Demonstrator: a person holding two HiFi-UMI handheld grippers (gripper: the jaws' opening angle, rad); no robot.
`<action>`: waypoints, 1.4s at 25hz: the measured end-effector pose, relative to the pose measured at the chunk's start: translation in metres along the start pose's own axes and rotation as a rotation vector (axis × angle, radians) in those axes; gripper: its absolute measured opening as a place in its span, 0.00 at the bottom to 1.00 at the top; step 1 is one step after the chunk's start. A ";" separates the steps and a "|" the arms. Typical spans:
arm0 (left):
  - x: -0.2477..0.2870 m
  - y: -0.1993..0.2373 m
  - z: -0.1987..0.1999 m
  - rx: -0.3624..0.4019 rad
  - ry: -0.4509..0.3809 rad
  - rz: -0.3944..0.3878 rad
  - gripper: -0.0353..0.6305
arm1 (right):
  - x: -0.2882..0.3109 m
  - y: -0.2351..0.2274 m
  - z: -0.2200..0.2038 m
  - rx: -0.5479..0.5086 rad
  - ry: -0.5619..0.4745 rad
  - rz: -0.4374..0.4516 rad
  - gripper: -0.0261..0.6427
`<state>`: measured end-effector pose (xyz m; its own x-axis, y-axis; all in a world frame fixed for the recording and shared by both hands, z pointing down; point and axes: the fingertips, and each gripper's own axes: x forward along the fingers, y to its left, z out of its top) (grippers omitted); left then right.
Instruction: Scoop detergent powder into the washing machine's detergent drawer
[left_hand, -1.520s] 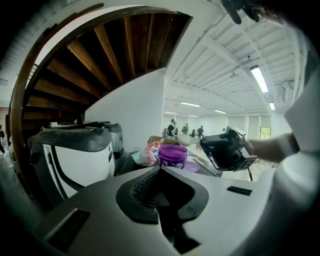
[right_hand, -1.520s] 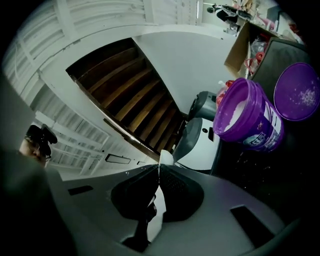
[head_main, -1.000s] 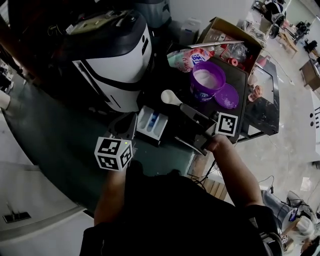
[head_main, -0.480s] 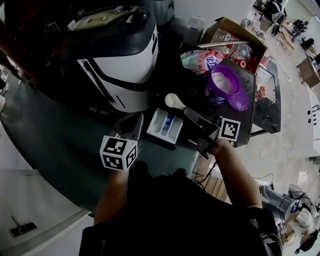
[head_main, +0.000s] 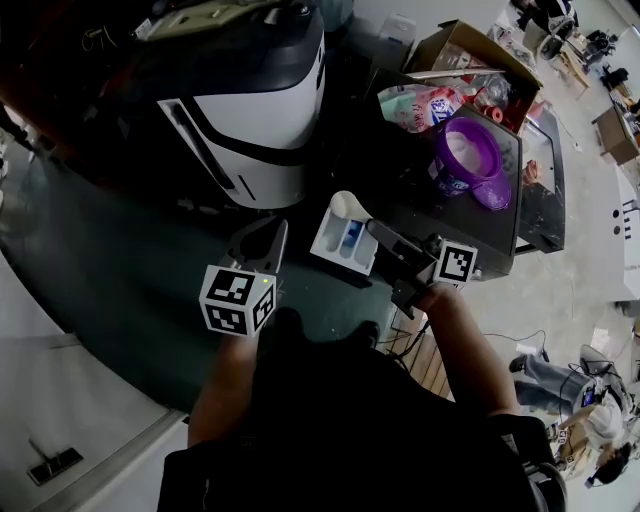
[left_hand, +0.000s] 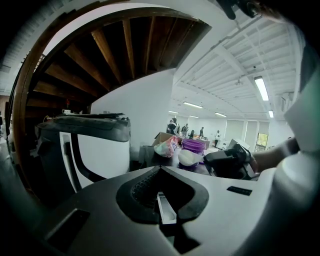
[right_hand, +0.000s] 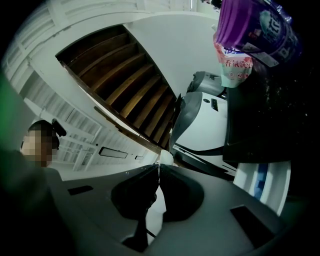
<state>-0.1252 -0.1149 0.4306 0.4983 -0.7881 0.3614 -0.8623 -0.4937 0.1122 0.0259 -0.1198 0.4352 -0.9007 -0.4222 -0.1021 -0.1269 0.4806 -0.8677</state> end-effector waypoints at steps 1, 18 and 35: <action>-0.002 0.003 -0.004 -0.001 0.005 -0.006 0.06 | 0.001 -0.004 -0.005 0.001 -0.003 -0.012 0.07; 0.017 0.006 -0.033 0.076 0.090 -0.243 0.06 | -0.002 -0.041 -0.058 0.019 -0.127 -0.178 0.07; 0.071 -0.013 -0.050 0.014 0.143 -0.216 0.06 | -0.021 -0.104 -0.063 0.045 0.002 -0.306 0.07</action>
<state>-0.0834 -0.1465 0.5013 0.6519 -0.6042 0.4582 -0.7356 -0.6505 0.1889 0.0319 -0.1119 0.5583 -0.8242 -0.5407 0.1683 -0.3741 0.2967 -0.8787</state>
